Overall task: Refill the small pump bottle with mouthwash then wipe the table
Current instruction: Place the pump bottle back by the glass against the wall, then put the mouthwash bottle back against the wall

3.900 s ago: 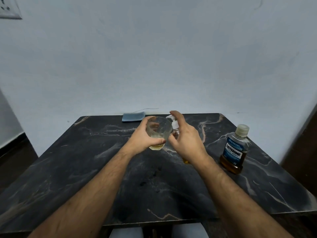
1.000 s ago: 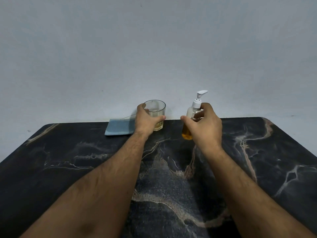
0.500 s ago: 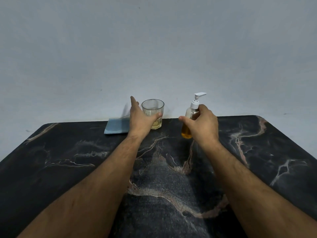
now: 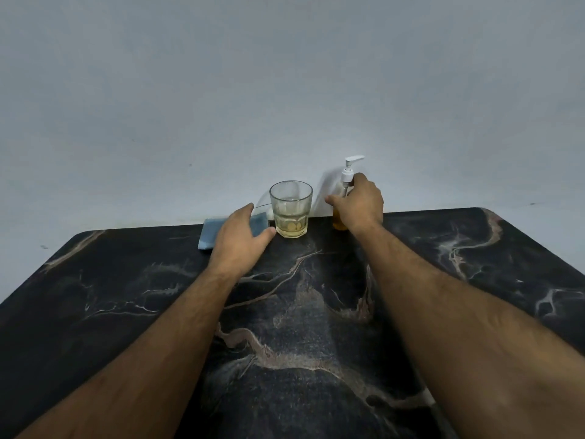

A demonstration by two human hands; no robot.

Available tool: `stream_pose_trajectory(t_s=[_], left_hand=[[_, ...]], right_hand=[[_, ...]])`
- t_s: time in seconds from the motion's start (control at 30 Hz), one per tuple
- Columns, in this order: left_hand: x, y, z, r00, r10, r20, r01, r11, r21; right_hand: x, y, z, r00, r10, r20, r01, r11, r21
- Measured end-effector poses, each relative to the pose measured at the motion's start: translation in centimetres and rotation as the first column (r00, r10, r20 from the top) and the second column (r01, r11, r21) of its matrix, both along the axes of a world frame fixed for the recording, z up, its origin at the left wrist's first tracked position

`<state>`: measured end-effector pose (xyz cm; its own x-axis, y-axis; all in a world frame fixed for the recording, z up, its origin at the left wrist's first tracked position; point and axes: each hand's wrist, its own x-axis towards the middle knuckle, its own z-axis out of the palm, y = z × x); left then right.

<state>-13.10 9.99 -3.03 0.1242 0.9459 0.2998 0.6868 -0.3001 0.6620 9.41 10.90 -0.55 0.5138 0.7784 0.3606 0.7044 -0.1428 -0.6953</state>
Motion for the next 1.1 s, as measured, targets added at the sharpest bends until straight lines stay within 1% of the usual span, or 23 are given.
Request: stream_pose_trajectory(t_s=[0.17,0.4,0.63,0.83,1.1], left_hand=[[0.2,0.9,-0.4,0.999,-0.004,-0.041,0.004,1.000,0.001],[0.3,0.8,-0.4,0.999,0.015,-0.044,-0.015,1.000,-0.003],[0.5,-0.3,0.3,0.999,0.018,-0.027,-0.018,1.000,-0.020],[0.4,-3.6,1.8,1.000,0.002,0.005,-0.002,1.000,-0.027],[1.1,-13.1,4.3,0.998,-0.057,0.015,0.057,0.998,-0.039]], right_hand=[[0.2,1.1,-0.8,0.999,-0.016,0.040,0.016,1.000,0.003],[0.1,1.1,-1.0,0.997,-0.024,0.075,0.024,1.000,0.001],[-0.1,-0.6,-1.0,0.999,-0.024,0.029,0.026,0.998,-0.058],[-0.4,-6.4,-0.3,0.998,-0.067,0.015,0.068,0.998,-0.017],[-2.8,-19.3,1.5,0.999,0.023,0.046,-0.022,1.000,-0.017]])
